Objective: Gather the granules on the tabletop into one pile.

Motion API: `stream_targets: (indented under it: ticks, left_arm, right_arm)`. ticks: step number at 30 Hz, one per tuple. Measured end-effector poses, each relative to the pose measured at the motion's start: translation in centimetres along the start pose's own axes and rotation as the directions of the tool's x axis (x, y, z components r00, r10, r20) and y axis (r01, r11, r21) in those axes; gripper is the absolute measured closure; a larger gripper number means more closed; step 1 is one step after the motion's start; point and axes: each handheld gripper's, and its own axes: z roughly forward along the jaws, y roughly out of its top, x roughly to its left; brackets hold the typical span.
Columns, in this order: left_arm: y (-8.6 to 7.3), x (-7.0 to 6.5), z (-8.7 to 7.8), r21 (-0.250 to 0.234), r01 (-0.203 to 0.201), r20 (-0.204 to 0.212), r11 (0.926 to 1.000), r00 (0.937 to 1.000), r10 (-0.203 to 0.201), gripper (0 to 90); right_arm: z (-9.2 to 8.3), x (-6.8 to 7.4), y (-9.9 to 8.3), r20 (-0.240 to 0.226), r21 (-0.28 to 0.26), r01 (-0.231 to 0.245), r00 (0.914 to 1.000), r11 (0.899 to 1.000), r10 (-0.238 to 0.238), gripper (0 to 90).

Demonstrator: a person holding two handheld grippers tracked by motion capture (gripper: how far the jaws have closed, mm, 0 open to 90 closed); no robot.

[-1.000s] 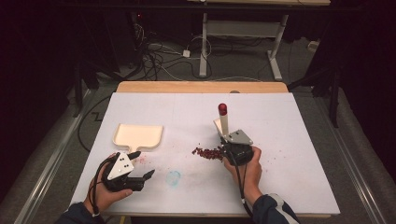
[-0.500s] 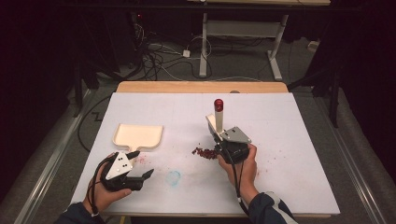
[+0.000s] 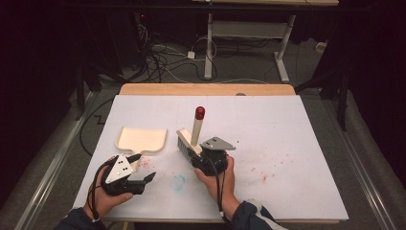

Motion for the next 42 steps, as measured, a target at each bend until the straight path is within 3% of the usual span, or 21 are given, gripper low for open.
stream_targets:
  ticks: [3, 5, 9, 12, 15, 20, 26, 32, 42]
  left_arm:
    - [-0.1, 0.0, 0.0, 0.004, -0.007, 0.003, 1.0, 1.0, 0.007, 21.9]
    - [-0.1, 0.0, -0.1, 0.006, -0.008, 0.002, 1.0, 1.0, 0.008, 21.9]
    - [0.0, -0.1, 0.0, 0.001, -0.004, 0.003, 1.0, 1.0, 0.004, 21.9]
    - [0.1, -0.2, 0.1, 0.008, -0.011, 0.007, 0.9999, 0.9999, 0.011, 22.0]
    - [0.1, -0.3, 0.3, 0.009, -0.013, 0.013, 0.9999, 0.9998, 0.013, 22.0]
    - [0.3, -0.4, 0.5, 0.018, -0.023, 0.022, 0.9996, 0.9995, 0.023, 22.0]
    - [0.3, -0.4, 0.7, 0.018, -0.025, 0.031, 0.9995, 0.9992, 0.024, 22.0]
    - [0.3, -0.4, 0.6, 0.017, -0.026, 0.03, 0.9995, 0.9992, 0.025, 22.0]
    - [0.3, -0.4, 0.6, 0.021, -0.024, 0.025, 0.9995, 0.9994, 0.024, 22.0]
  right_arm:
    - [1.0, 0.0, -0.7, 0.028, 0.009, -0.015, 0.9995, 1.0, 0.015, 67.3]
    - [1.0, -0.3, -0.9, 0.073, -0.009, 0.0, 0.9973, 1.0, 0.001, 67.3]
    - [0.5, -1.3, -1.2, 0.127, -0.01, -0.022, 0.9916, 1.0, 0.023, 67.0]
    - [-0.2, -2.4, -1.4, 0.14, -0.01, -0.074, 0.9873, 0.997, 0.075, 67.0]
    - [-1.0, -3.3, -1.6, 0.169, -0.019, -0.125, 0.9776, 0.992, 0.126, 66.9]
    - [-2.0, -4.5, -2.1, 0.193, -0.024, -0.174, 0.9653, 0.984, 0.175, 66.7]
    - [-2.7, -4.6, -2.0, 0.221, -0.033, -0.171, 0.9596, 0.985, 0.174, 67.1]
    - [-3.0, -4.5, -1.6, 0.218, -0.036, -0.143, 0.9647, 0.989, 0.147, 67.2]
    - [-5.3, -5.3, 0.2, 0.199, -0.075, -0.089, 0.9747, 0.993, 0.102, 67.2]
